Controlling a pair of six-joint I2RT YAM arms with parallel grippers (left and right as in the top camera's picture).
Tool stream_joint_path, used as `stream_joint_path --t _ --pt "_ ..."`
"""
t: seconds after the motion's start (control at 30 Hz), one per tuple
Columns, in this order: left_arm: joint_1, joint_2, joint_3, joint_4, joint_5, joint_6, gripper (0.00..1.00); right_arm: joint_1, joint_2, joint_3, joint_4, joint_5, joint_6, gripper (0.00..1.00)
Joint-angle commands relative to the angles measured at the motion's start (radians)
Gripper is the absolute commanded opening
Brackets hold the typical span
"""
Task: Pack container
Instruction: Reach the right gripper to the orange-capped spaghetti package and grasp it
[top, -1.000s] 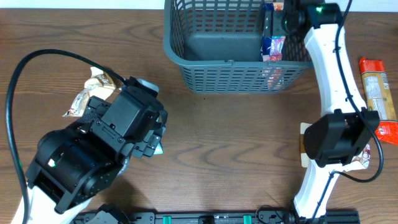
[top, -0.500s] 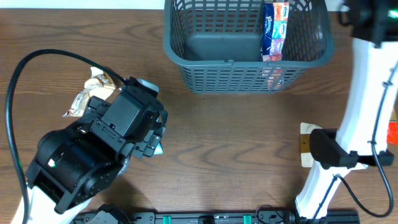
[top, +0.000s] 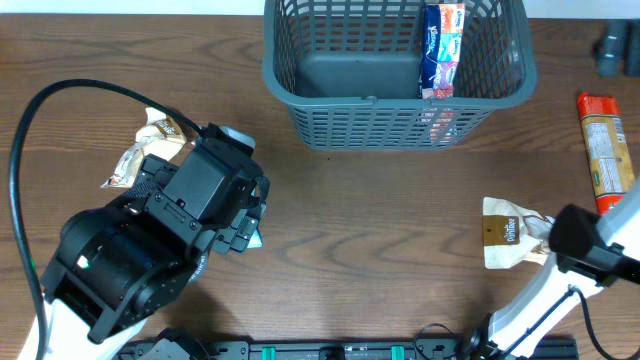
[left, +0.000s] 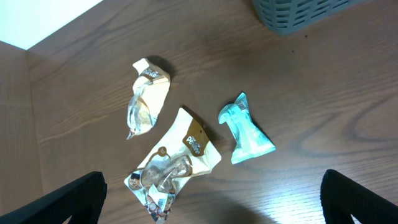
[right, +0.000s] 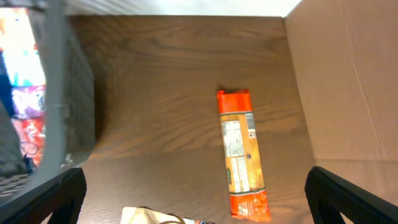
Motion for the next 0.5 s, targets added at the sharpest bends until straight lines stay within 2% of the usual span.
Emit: stream_joint_path --t 0.0,0.13,0.27,0.37,0.4,0.47 --pt "0.0 0.004 0.0 -0.005 0.002 -0.008 0.99 -0.087 0.002 0.004 0.008 -0.084 0.13 0.99" --pt "0.0 0.004 0.0 -0.005 0.002 -0.008 0.98 -0.181 0.011 0.004 0.008 -0.012 0.417 0.99" --pt "0.0 0.004 0.0 -0.005 0.002 -0.008 0.99 -0.241 0.039 0.003 0.004 -0.013 0.495 0.99" --pt "0.0 0.004 0.0 -0.005 0.002 -0.008 0.99 -0.246 0.071 -0.002 0.004 -0.02 0.389 0.99" --pt "0.0 0.004 0.0 -0.005 0.002 -0.008 0.99 -0.244 0.083 -0.002 0.004 -0.043 0.306 0.99" --pt "0.0 0.004 0.0 -0.005 0.002 -0.008 0.99 -0.24 0.12 -0.003 -0.011 -0.158 0.027 0.99"
